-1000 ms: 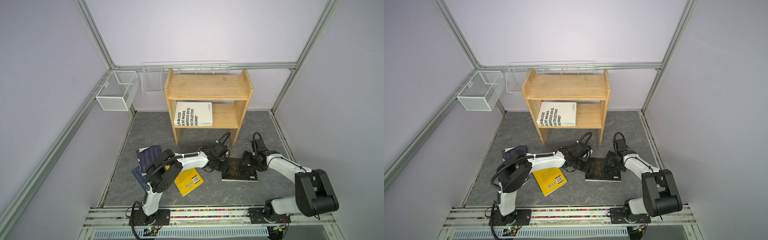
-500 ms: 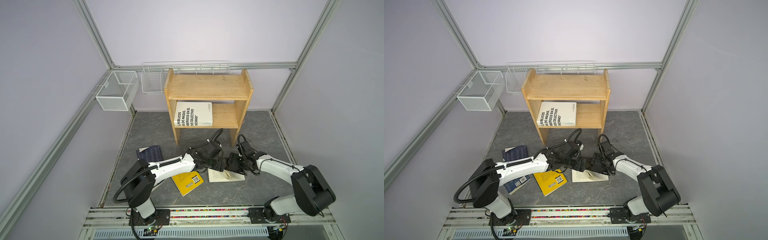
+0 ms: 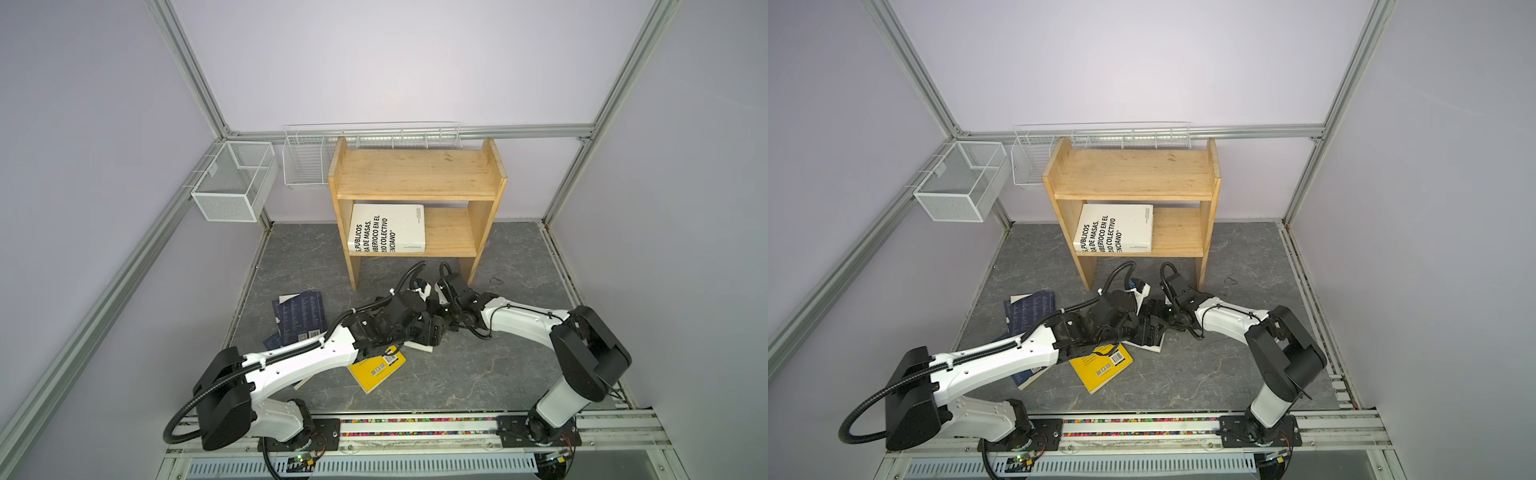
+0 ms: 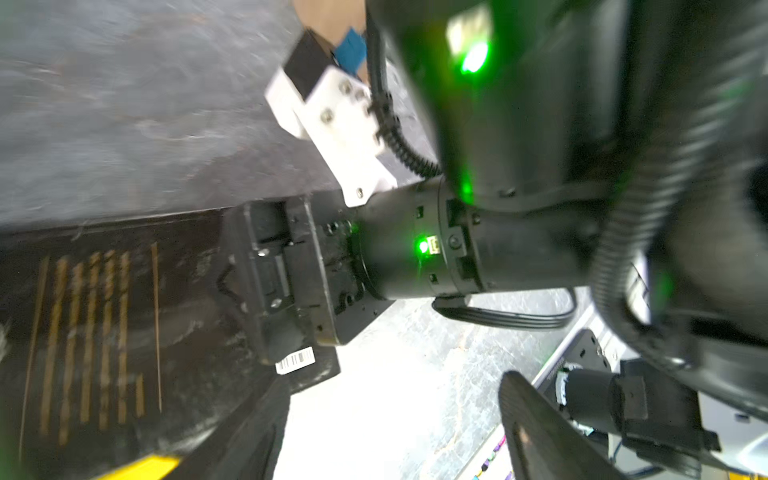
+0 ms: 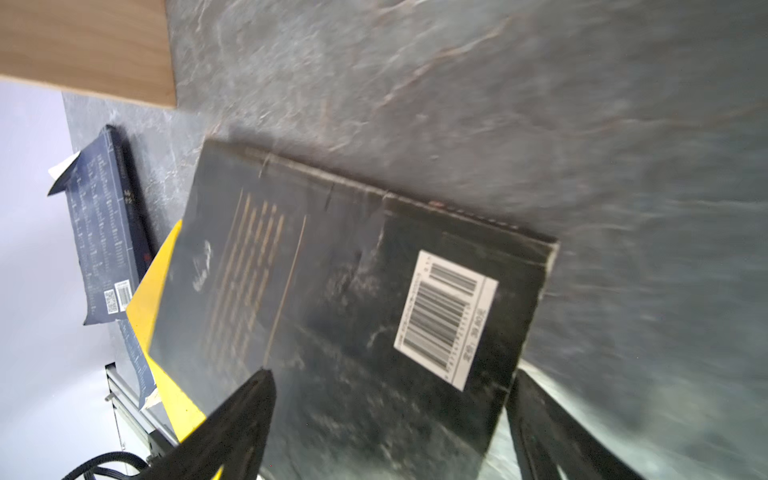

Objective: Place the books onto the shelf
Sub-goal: 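Grip the black book with both grippers and lift it off the table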

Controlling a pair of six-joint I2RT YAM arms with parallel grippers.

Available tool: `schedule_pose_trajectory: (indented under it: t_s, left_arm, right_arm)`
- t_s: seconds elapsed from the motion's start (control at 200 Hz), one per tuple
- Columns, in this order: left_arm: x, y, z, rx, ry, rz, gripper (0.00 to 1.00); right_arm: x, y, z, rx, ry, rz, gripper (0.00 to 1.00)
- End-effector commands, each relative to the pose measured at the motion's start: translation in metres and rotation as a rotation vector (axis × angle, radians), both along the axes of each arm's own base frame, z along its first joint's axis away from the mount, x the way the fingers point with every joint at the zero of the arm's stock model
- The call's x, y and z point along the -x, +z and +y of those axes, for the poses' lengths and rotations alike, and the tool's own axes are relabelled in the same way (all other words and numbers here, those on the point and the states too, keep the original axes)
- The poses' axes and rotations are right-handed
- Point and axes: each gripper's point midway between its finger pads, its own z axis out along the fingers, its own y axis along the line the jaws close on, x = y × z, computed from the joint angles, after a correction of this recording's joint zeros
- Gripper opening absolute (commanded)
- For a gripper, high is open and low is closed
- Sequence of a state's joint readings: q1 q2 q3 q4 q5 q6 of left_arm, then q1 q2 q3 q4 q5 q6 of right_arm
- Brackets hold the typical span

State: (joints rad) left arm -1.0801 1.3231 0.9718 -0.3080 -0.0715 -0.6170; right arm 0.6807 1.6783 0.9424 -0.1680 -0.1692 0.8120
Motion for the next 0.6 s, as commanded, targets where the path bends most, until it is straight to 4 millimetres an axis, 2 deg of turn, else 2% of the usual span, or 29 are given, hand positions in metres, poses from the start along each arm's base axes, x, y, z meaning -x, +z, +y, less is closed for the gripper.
schedule_pose_trajectory:
  t_s: [0.0, 0.165, 0.305, 0.44, 0.595]
  left_arm:
    - [-0.013, -0.004, 0.049, -0.06, 0.207, -0.044, 0.83]
    - [-0.02, -0.029, 0.114, -0.096, 0.36, -0.027, 0.89]
    - [-0.029, -0.041, 0.143, -0.102, 0.414, -0.013, 0.91]
    - [-0.048, -0.05, 0.155, -0.061, 0.476, 0.016, 0.92]
    - [-0.061, -0.066, 0.152, -0.007, 0.544, 0.077, 0.92]
  right_arm:
    - [0.002, -0.002, 0.011, 0.018, 0.025, 0.007, 0.89]
    - [-0.004, -0.014, 0.0, 0.133, 0.025, 0.007, 0.89]
    - [-0.006, -0.018, -0.013, 0.233, 0.024, -0.012, 0.87]
    - [-0.014, -0.007, -0.021, 0.273, 0.012, -0.089, 0.88]
    - [-0.042, 0.026, -0.006, 0.256, 0.091, -0.302, 0.91]
